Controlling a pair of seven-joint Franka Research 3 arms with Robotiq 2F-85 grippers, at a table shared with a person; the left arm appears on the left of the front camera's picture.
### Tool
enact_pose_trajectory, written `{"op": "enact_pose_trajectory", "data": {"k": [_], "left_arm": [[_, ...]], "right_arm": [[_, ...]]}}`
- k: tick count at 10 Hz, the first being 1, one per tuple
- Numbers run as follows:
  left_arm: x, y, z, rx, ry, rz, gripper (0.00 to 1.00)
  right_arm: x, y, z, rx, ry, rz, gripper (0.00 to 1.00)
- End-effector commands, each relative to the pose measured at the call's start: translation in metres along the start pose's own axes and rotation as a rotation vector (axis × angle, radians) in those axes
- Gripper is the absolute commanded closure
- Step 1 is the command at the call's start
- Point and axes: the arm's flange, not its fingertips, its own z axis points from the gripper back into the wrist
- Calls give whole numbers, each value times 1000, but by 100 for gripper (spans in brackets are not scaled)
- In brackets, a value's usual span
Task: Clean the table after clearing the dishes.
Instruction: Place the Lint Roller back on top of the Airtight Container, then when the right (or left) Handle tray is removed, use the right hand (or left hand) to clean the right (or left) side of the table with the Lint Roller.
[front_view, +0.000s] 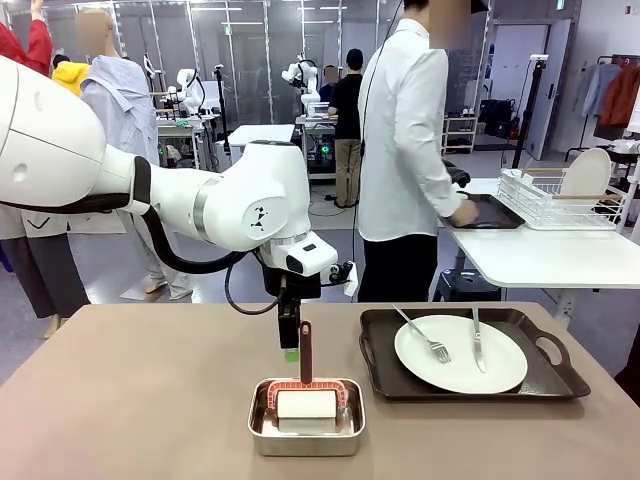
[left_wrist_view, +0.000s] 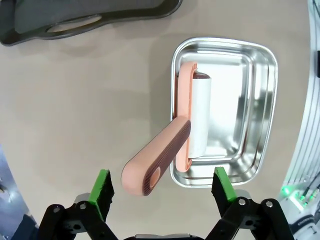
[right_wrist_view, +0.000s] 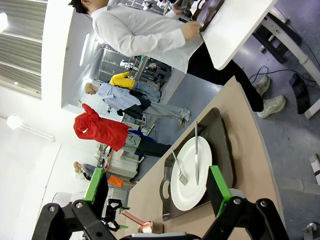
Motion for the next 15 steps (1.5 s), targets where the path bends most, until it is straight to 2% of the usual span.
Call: {"op": "enact_pose_trajectory", "data": {"k": [1,2,12,13,14,15], "left_arm": [[-15,1,5,-26,64,89,0],[0,0,0,0,0,0,0],[1,-2,-1,-10,7,16,0],[-6,14,15,32,-3,124,0],[-25,28,31,15,-25,261,0],[-60,37,52,-4,-46,396,0]], "right_arm": [[1,4,1,13,-13,-2,0],[1,4,1,13,-13,-2,0],[1,4,1,13,-13,-2,0],[1,4,1,13,-13,-2,0],[1,4,1,13,-13,-2,0],[1,4,1,13,-13,-2,0]]}}
